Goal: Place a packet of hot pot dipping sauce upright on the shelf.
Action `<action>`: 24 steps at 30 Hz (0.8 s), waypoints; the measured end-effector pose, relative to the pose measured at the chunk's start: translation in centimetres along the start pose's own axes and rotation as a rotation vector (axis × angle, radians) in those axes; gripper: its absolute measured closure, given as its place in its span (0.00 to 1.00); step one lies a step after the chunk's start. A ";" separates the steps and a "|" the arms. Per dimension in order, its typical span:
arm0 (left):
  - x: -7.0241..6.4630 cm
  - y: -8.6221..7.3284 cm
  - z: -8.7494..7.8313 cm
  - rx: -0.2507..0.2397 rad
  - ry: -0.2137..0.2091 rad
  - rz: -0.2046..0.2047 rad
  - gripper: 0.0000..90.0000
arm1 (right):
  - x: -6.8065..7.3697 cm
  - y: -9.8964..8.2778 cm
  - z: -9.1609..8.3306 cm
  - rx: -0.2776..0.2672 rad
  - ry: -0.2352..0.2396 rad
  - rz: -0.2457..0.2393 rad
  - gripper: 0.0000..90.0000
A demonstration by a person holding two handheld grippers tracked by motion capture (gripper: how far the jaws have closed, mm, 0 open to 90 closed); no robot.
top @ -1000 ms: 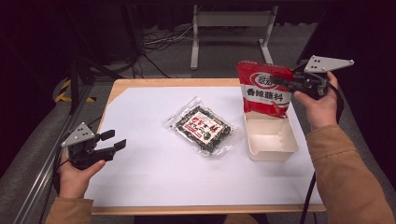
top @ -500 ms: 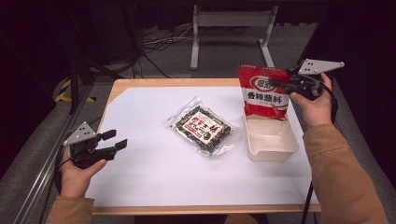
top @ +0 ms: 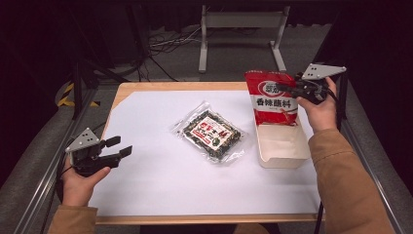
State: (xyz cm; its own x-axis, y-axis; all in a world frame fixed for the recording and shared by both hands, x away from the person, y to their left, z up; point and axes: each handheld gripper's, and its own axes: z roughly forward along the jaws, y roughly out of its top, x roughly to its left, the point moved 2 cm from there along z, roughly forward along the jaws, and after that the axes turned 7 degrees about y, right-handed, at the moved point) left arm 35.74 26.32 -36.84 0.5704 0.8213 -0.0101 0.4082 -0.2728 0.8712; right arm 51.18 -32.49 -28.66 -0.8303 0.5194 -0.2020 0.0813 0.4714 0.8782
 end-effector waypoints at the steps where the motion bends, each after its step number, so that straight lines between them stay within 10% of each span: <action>1: 0.0 0.0 0.0 0.000 -0.001 0.000 0.46 | 0.0 -0.1 0.2 0.000 0.002 0.002 0.99; 24: -0.3 0.3 0.5 0.003 -0.016 0.016 0.46 | 0.8 -4.3 -1.1 0.079 -0.044 0.112 0.96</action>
State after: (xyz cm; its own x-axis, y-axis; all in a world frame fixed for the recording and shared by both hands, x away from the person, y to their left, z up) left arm 36.10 25.74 -36.80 0.5883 0.8086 -0.0042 0.4013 -0.2874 0.8697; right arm 49.55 -34.90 -32.15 -0.7887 0.6020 -0.1249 0.2168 0.4625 0.8597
